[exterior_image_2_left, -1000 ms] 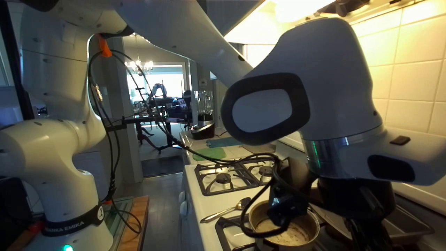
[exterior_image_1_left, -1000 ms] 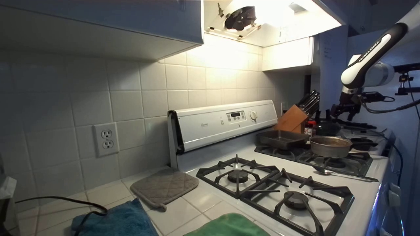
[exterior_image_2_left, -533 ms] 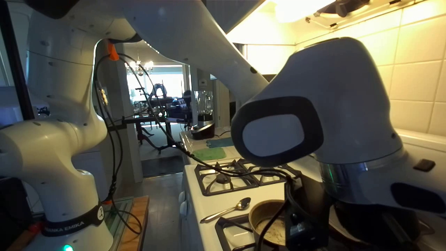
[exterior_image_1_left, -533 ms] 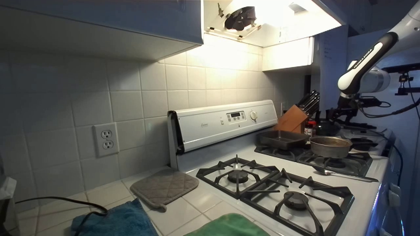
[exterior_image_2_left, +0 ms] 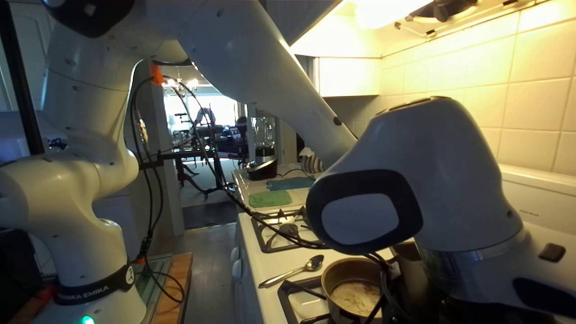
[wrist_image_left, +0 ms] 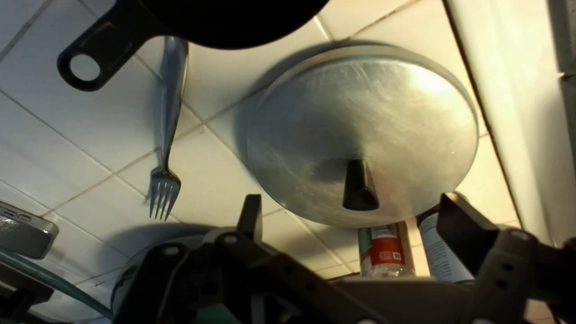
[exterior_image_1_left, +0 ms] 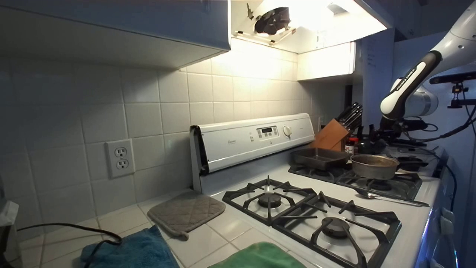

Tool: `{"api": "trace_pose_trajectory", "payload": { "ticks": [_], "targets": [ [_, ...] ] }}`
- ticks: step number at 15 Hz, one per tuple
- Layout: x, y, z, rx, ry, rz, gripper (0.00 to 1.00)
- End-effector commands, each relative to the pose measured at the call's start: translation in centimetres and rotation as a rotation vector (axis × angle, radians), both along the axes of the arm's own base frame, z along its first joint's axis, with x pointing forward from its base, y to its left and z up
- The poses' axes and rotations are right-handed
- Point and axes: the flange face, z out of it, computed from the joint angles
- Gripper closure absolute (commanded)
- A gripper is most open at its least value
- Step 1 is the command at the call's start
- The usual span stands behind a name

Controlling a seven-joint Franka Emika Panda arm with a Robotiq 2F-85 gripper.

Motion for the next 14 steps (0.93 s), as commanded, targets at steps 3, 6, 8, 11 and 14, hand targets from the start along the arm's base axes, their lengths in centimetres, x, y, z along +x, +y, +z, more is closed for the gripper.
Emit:
{"api": "trace_pose_trajectory", "payload": {
  "ticks": [3, 6, 8, 11, 14],
  "targets": [
    [1.5, -0.6, -2.2, -0.020, -0.040, -0.018, 0.00],
    [2.1, -0.8, -2.8, -0.022, -0.056, -0.037, 0.00],
    [2.4, -1.0, -3.3, -0.023, -0.067, -0.055, 0.00],
    [3.0, -1.1, -3.6, -0.027, -0.079, -0.072, 0.00],
    [3.6, -1.0, -3.9, -0.025, -0.090, -0.081, 0.04]
  ]
}}
